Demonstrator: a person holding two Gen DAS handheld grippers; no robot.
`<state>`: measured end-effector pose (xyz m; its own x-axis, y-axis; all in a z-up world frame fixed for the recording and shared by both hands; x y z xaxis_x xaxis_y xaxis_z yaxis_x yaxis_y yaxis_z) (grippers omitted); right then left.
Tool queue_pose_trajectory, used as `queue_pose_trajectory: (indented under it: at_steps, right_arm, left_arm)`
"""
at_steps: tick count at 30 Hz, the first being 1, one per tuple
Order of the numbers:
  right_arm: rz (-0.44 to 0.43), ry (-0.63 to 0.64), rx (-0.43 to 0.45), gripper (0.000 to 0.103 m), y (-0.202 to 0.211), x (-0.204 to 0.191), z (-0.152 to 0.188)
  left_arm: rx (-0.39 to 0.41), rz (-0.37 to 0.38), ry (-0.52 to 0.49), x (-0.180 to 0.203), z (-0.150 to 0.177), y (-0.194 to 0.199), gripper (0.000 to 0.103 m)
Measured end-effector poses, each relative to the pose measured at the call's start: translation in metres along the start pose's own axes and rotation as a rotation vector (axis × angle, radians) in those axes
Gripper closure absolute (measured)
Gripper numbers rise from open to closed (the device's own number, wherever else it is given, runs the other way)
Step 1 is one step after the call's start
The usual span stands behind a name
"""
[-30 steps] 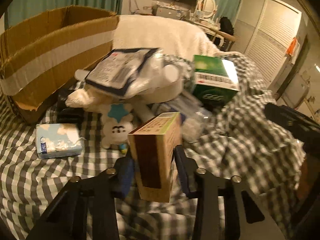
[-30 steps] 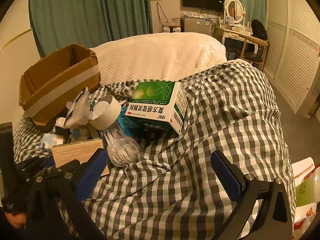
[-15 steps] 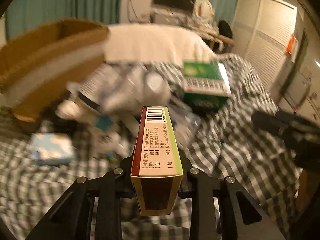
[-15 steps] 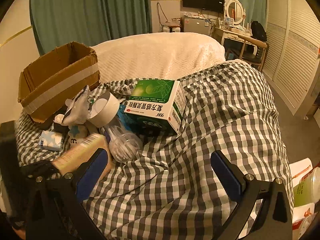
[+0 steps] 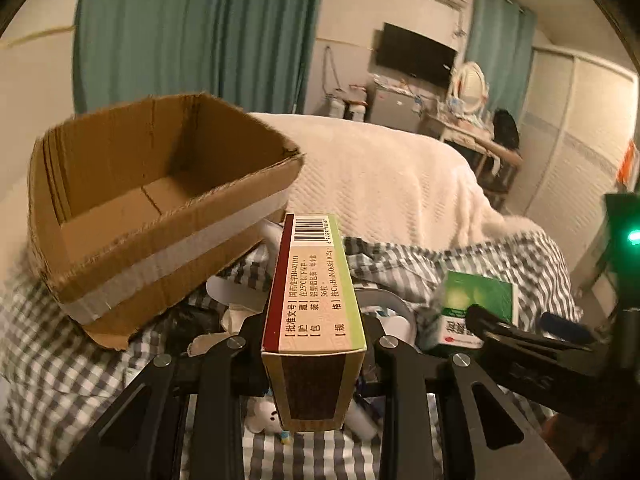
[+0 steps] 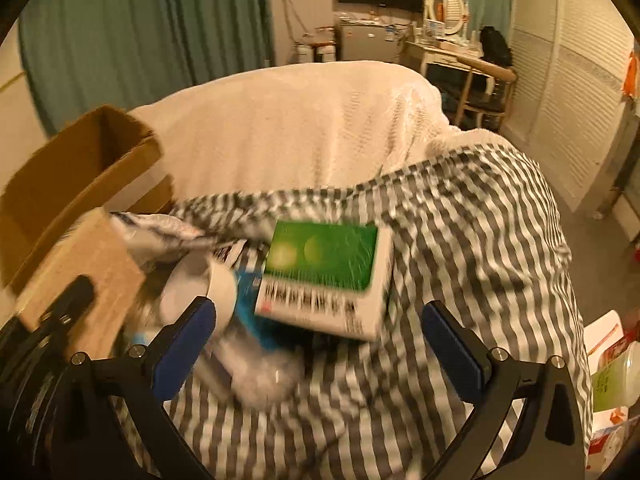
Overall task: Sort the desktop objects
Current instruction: 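Grasp the tan medicine box with the left tool while the right tool grasps the green medicine box, then carry both boxes over the cardboard box and open both tools to drop them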
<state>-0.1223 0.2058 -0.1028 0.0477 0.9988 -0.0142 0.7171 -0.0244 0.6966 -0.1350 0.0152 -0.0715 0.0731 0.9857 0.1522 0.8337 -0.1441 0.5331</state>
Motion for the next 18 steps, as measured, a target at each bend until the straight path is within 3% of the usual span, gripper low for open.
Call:
queue_pose_trajectory:
  at_steps: [6,13,16,18]
  right_arm:
    - [0.068,0.011,-0.039,0.001,-0.037,-0.006,0.026]
    - [0.161,0.09,-0.038,0.001,-0.068,-0.016,0.028]
    - [0.123,0.027,-0.048,0.001,-0.077,-0.006,0.03]
    - [0.102,0.001,-0.03,0.007,-0.074,0.0,0.033]
  left_arm:
    - [-0.013,-0.008,-0.023,-0.017,0.022,-0.021,0.075]
    - [-0.016,0.028,-0.031,-0.02,0.029,-0.021,0.075]
    - [-0.009,0.029,-0.023,-0.023,0.032,-0.017,0.075]
    - [-0.004,0.03,-0.023,-0.023,0.033,-0.016,0.075]
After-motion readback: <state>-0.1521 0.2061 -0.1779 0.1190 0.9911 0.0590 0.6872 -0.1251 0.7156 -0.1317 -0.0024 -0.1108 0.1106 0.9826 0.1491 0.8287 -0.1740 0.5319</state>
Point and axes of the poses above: each gripper's, at about its wrist camera, not at the fingertips, and y roughly against the way its jaws point, x to its right, z to its underside, the point moved 5 cm from there along -y, roughly the way its jaws point, and after that the axes turned 6 degrees about x, right-handed, at the moved point
